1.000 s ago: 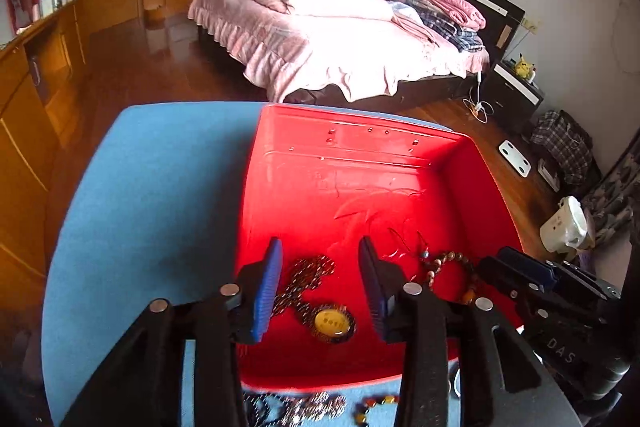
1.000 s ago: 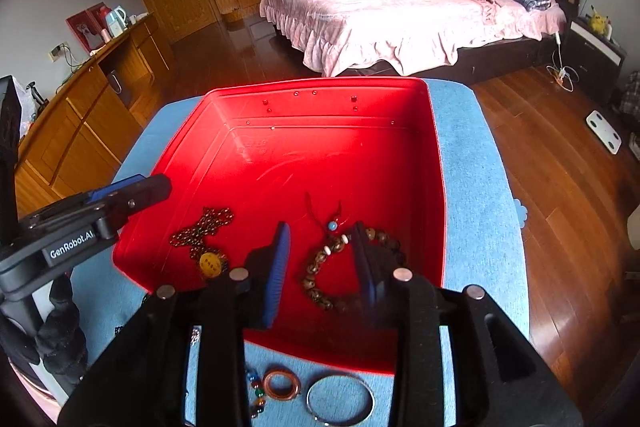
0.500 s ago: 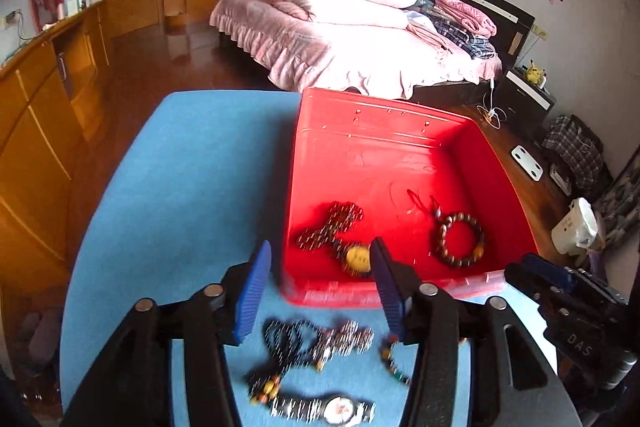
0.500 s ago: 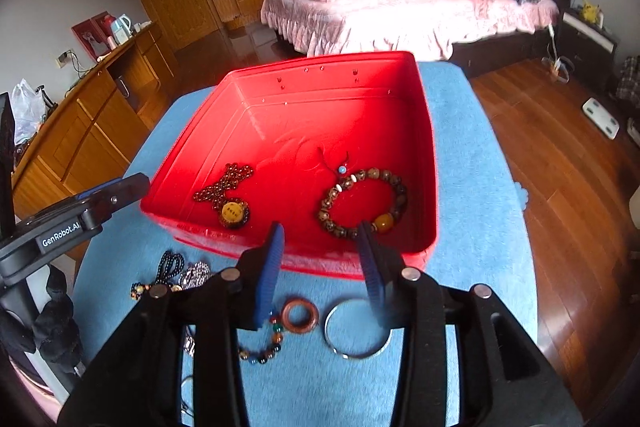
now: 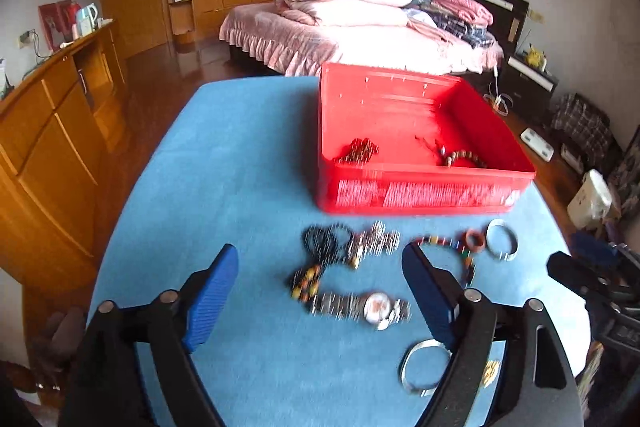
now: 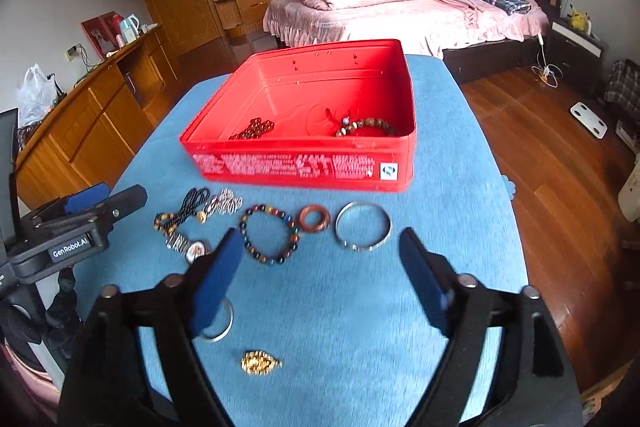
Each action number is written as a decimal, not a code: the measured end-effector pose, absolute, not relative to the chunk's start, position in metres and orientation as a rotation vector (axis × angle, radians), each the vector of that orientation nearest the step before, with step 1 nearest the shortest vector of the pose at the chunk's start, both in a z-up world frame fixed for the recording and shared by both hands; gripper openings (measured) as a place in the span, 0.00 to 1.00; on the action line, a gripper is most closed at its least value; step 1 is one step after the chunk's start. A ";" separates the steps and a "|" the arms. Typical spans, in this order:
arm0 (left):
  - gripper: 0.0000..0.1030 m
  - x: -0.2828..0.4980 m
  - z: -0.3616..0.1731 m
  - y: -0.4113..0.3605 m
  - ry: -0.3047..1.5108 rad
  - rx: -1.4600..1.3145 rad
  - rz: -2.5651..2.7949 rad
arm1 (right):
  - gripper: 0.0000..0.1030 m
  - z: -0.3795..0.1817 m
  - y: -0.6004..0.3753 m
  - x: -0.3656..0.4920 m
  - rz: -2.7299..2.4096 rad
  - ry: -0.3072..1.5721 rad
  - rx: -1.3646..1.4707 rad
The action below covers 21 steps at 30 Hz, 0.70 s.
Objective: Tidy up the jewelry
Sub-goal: 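Withdraw the right tool toward the gold pendant while the left tool approaches the silver bangle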
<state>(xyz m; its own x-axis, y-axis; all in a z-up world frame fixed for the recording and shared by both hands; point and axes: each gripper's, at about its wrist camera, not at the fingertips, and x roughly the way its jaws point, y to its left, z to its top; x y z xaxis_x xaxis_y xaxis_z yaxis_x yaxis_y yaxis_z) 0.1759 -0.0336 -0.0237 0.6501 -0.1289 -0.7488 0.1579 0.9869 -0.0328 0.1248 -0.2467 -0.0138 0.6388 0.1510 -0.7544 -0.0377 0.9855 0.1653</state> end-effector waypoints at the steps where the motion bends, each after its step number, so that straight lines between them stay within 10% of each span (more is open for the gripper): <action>1: 0.84 0.171 -0.026 -0.031 0.853 0.037 -0.163 | 0.86 -0.015 -0.245 0.120 0.108 0.875 0.127; 21: 0.87 0.107 -0.050 -0.014 0.868 0.080 -0.106 | 0.92 -0.050 -0.219 0.066 0.091 0.968 0.107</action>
